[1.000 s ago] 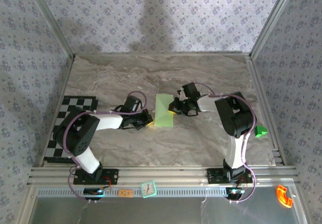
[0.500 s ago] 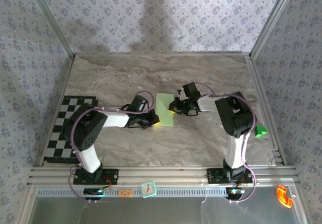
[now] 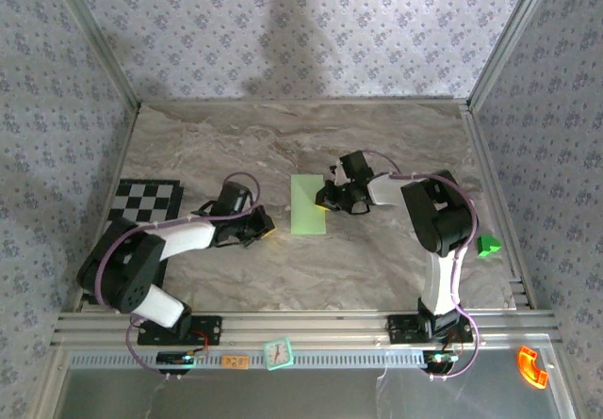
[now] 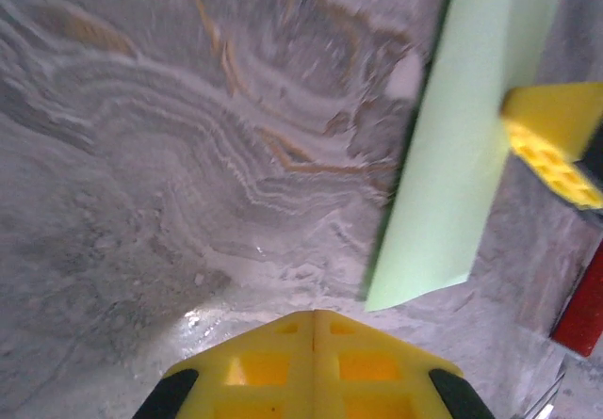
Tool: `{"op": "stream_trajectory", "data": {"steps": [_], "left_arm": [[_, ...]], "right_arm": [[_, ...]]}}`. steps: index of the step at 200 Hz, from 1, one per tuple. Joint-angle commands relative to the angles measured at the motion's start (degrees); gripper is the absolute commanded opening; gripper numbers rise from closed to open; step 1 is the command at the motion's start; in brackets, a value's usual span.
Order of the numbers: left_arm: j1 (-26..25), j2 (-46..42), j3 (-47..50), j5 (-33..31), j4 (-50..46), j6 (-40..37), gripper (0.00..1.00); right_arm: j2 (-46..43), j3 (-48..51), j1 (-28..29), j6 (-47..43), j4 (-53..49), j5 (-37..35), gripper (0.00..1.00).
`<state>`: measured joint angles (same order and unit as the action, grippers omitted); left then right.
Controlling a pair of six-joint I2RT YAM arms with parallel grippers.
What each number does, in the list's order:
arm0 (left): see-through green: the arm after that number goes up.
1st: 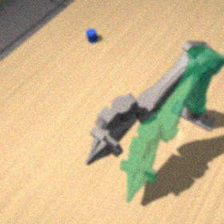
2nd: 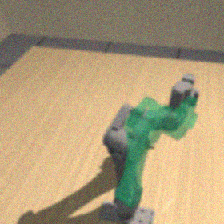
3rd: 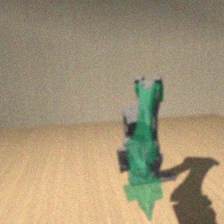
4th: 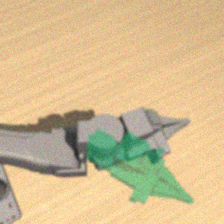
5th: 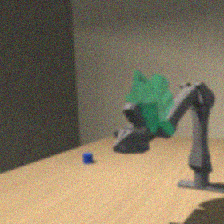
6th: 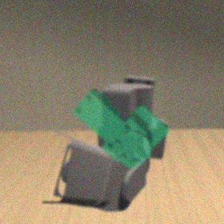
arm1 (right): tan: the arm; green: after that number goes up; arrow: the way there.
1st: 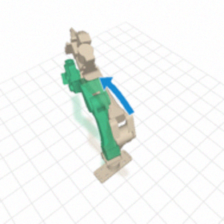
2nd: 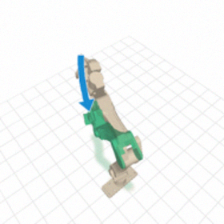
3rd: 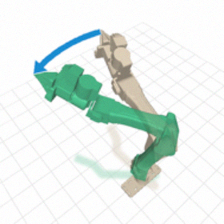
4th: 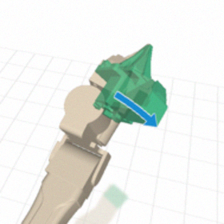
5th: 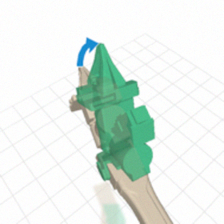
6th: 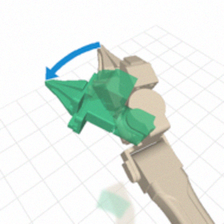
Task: Fold a paper plane with a square sheet of paper (pick it up from the middle)
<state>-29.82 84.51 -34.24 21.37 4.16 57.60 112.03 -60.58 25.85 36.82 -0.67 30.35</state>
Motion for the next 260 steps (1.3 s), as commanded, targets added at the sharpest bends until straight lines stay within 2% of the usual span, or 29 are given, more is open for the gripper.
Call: {"op": "stream_trajectory", "data": {"steps": [1, 48, 83, 113, 142, 186, 211, 260], "left_arm": [[1.03, -2.84, -1.44, -2.02, -3.4, -2.53, 0.02], [1.89, -3.13, -3.06, -3.15, -1.15, -2.71, 0.11], [3.31, -1.98, -4.63, -2.75, -1.08, -3.75, 0.19], [4.71, 0.05, -7.41, -0.13, -1.15, -4.96, 0.24], [5.28, 2.45, -10.08, 2.0, -0.59, -5.65, 0.31], [5.26, 6.07, -12.25, 4.41, 1.74, -5.23, 0.46], [5.14, 8.91, -13.75, 6.47, 3.66, -4.62, 0.47], [4.81, 13.63, -16.39, 7.13, 3.7, -4.61, 0.44]], "right_arm": [[4.89, 0.29, 2.51, -4.53, -10.05, -9.4, 0.06], [5.35, -6.13, 5.73, -6.8, -11.85, -5.66, 0.07], [2.79, -9.64, 4.7, -7.58, -14.57, -5.3, 0.1], [-2.38, -8.24, 3.09, -4.71, -10.37, -3.2, 0.14], [-7.55, -2.52, 1.94, -1.86, -7.85, -4.16, 0.2], [-13.35, 4.16, -0.2, 1.53, -6.95, -7.18, 0.34], [-15.13, 7.59, -0.98, 3.3, -5.54, -5.61, 0.44], [-15.63, 10.79, -0.19, 4.6, -3.7, -2.49, 0.46]]}}
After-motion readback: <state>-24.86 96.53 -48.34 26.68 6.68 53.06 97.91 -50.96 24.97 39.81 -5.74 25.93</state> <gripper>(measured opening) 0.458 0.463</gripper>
